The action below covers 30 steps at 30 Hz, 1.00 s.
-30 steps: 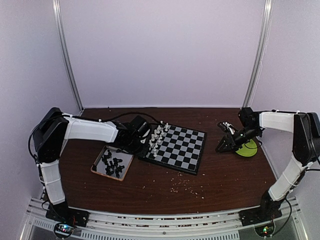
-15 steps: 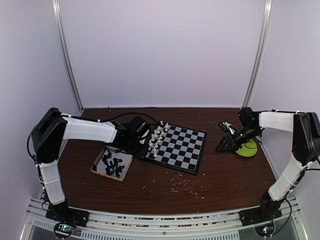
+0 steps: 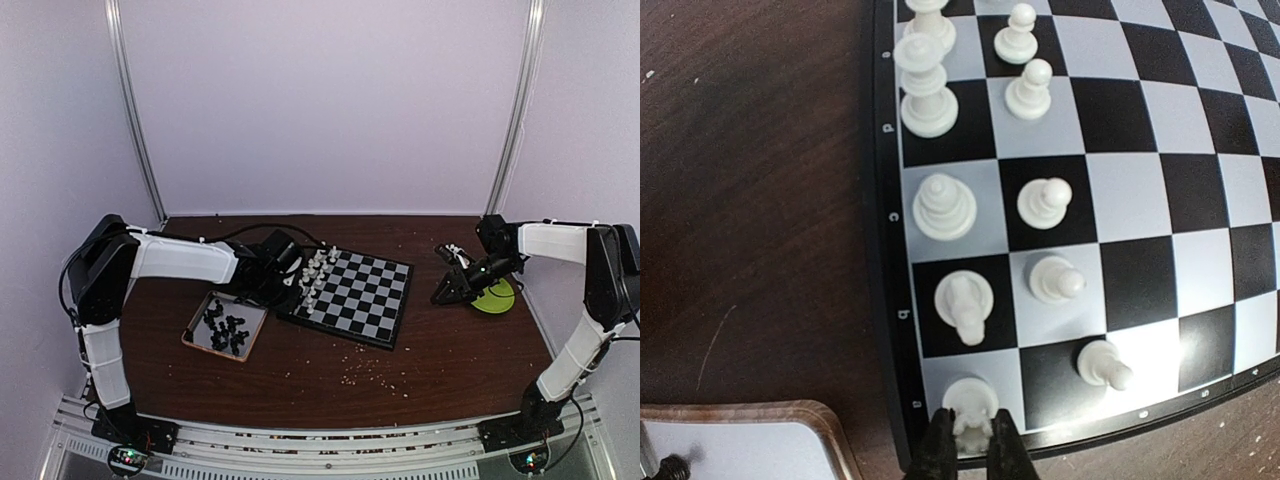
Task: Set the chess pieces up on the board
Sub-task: Move the rook to h1, then adjust the pawn at h2.
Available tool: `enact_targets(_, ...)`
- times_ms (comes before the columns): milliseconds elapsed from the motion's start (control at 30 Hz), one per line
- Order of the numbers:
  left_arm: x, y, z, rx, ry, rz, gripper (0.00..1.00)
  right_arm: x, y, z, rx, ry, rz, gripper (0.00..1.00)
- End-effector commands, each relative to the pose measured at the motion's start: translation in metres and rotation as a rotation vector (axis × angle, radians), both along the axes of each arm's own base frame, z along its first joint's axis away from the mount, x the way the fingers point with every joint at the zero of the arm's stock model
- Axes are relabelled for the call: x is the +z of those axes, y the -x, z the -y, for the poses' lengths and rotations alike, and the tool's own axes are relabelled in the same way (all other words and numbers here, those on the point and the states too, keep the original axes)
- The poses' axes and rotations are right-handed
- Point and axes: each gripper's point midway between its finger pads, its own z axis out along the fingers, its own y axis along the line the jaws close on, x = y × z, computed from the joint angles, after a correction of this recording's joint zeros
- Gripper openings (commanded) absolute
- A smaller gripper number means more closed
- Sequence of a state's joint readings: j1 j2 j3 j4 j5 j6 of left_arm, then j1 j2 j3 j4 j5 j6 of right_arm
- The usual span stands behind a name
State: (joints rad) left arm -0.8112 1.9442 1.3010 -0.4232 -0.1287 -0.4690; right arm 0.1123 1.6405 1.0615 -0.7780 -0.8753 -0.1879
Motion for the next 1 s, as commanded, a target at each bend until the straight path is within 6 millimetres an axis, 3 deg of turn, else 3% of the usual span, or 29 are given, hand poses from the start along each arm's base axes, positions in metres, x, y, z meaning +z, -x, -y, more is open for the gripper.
enact_targets(0, -0.002, -0.004, 0.003, 0.007, 0.007, -0.006, 0.07, 0.005, -0.005, 0.0, 0.003, -0.008, 0.011, 0.36)
enact_targets(67, -0.002, -0.003, 0.001, 0.012, 0.001, -0.007, 0.1, 0.005, -0.005, 0.0, 0.004, -0.008, 0.011, 0.36)
enact_targets(200, 0.007, -0.003, -0.003, 0.02, 0.0, 0.0, 0.26, 0.007, -0.005, 0.0, 0.003, -0.01, 0.015, 0.36)
enact_targets(433, 0.048, -0.003, -0.012, 0.046, 0.012, 0.077, 0.38, 0.01, -0.005, 0.0, 0.004, -0.011, 0.024, 0.36)
enact_targets(500, 0.056, -0.001, -0.006, 0.03, 0.026, 0.09, 0.38, 0.01, -0.005, 0.0, 0.004, -0.011, 0.025, 0.36)
enact_targets(667, 0.069, 0.005, 0.03, -0.075, 0.06, 0.116, 0.36, 0.011, -0.005, 0.0, 0.006, -0.012, 0.026, 0.36)
enact_targets(833, 0.052, 0.003, 0.052, -0.126, 0.042, 0.098, 0.28, 0.012, -0.004, 0.0, 0.007, -0.013, 0.026, 0.36)
enact_targets(967, 0.036, 0.001, 0.054, -0.128, 0.001, 0.068, 0.28, 0.012, -0.004, 0.0, 0.007, -0.012, 0.028, 0.36)
